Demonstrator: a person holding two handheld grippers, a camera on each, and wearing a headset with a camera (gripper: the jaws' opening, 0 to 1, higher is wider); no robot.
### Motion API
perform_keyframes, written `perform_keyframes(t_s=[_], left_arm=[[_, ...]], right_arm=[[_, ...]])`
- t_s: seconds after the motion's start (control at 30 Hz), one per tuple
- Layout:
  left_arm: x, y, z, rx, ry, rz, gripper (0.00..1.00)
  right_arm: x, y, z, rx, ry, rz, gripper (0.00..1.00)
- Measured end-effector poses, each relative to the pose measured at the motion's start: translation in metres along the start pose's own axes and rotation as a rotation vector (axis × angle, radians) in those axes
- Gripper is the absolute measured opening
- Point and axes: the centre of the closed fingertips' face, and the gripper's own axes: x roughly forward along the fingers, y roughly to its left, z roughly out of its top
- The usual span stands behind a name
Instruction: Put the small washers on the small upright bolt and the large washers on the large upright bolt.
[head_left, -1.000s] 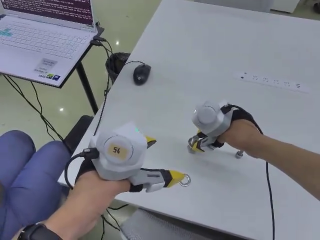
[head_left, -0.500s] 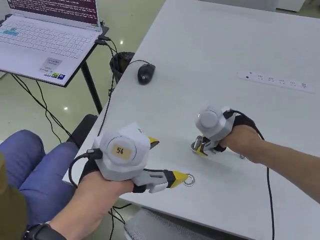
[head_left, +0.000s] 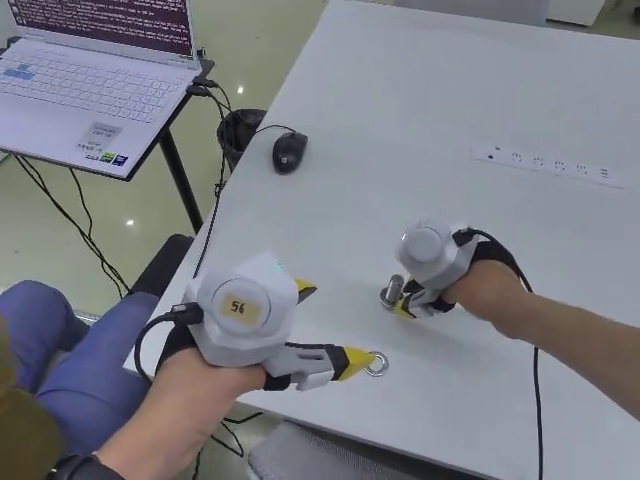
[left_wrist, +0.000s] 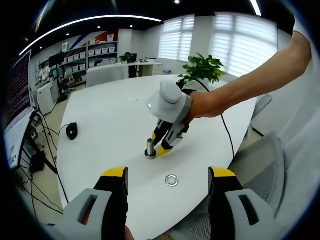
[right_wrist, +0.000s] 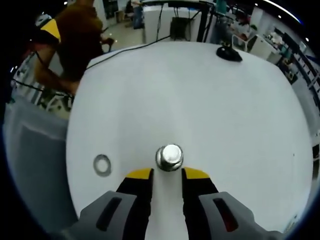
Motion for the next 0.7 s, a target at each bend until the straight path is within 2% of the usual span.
perform_keyframes(t_s=[0.17, 0.27, 0.5, 0.7], left_arm=[[-0.001, 0.002, 0.000, 0.004, -0.002, 0.003, 0.64], [-0.003, 0.003, 0.001, 0.003, -0.005, 0.007, 0.64], [-0.007, 0.006, 0.000, -0.003, -0.010, 0.013, 0.64], [-0.008, 0.006, -0.001, 0.001, -0.009, 0.013, 0.64]], right_arm=[[-0.007, 0.009, -0.009, 0.018, -0.017, 0.004, 0.24], [-0.011, 0.022, -0.011, 0.046, -0.061, 0.034, 0.24], [-0.011, 0.050, -0.032, 0.025, -0.070, 0.071, 0.27], [-0.007, 0.072, -0.032, 0.025, -0.086, 0.101, 0.28]])
